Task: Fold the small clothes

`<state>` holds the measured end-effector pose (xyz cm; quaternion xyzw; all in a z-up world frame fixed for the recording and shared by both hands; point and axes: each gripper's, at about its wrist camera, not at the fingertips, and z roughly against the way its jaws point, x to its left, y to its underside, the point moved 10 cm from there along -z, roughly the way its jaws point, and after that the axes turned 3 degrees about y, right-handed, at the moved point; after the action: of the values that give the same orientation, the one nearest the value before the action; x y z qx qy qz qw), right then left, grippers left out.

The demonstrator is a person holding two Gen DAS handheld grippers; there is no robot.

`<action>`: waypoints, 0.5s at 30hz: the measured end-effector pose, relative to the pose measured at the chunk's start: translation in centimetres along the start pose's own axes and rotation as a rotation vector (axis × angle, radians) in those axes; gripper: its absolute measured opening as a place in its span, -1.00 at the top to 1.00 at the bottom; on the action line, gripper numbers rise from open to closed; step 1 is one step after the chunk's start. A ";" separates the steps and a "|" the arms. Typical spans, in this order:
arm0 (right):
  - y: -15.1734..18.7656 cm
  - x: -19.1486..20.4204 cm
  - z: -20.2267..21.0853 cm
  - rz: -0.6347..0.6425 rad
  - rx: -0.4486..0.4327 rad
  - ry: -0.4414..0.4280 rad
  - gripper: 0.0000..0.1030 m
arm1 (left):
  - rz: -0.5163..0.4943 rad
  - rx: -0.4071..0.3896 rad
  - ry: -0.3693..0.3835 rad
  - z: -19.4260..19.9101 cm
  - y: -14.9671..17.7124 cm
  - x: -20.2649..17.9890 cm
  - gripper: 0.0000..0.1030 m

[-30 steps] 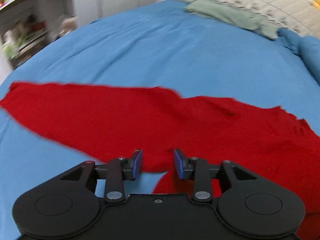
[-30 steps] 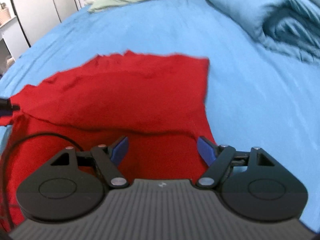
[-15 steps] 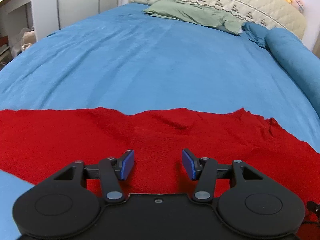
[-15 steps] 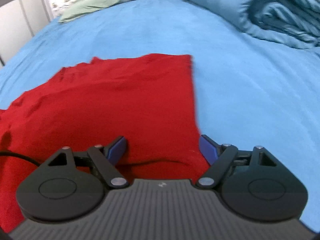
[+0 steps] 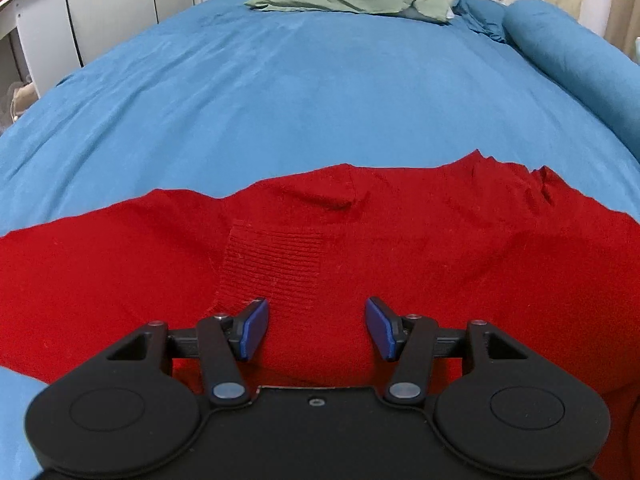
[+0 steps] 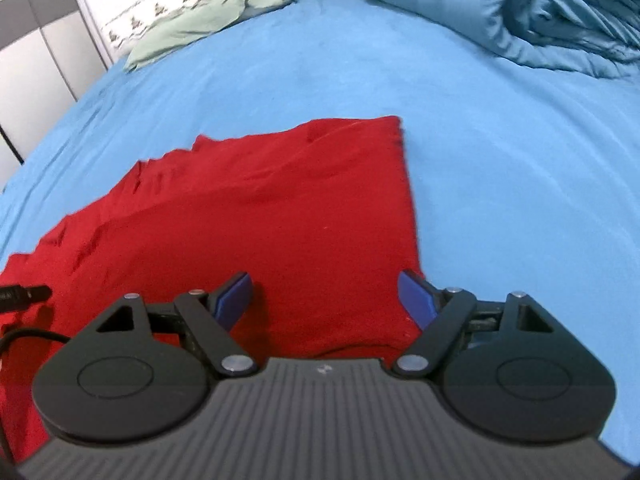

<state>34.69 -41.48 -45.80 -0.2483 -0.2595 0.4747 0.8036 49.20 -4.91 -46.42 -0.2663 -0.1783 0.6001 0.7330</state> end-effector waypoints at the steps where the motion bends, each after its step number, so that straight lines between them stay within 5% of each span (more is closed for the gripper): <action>1: -0.1 -0.1 0.1 0.008 -0.004 0.008 -0.83 | 0.001 0.001 -0.009 0.2 0.1 0.2 -0.18; 4: -0.8 -0.5 0.8 0.034 -0.026 0.053 -0.87 | 0.026 0.004 -0.058 1.0 0.3 1.1 -0.18; 7: -2.1 -0.6 2.6 0.026 -0.050 0.011 -0.87 | 0.076 -0.003 -0.093 2.9 0.3 2.0 -0.20; 10: -3.7 0.3 5.7 0.090 -0.092 -0.021 -0.90 | 0.123 -0.050 -0.103 6.5 -0.4 2.6 -0.48; 12: -4.7 1.2 8.4 0.135 -0.123 -0.057 -0.92 | 0.147 -0.106 -0.132 10.1 -0.9 2.9 -0.95; 15: -6.4 3.2 12.2 0.211 -0.164 -0.120 -1.00 | 0.201 -0.197 -0.172 15.8 -1.5 3.4 -1.00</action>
<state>32.10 -39.51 -32.03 -0.3102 -0.3174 0.5475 0.7095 41.89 1.00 -33.15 -0.3012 -0.2710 0.6704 0.6216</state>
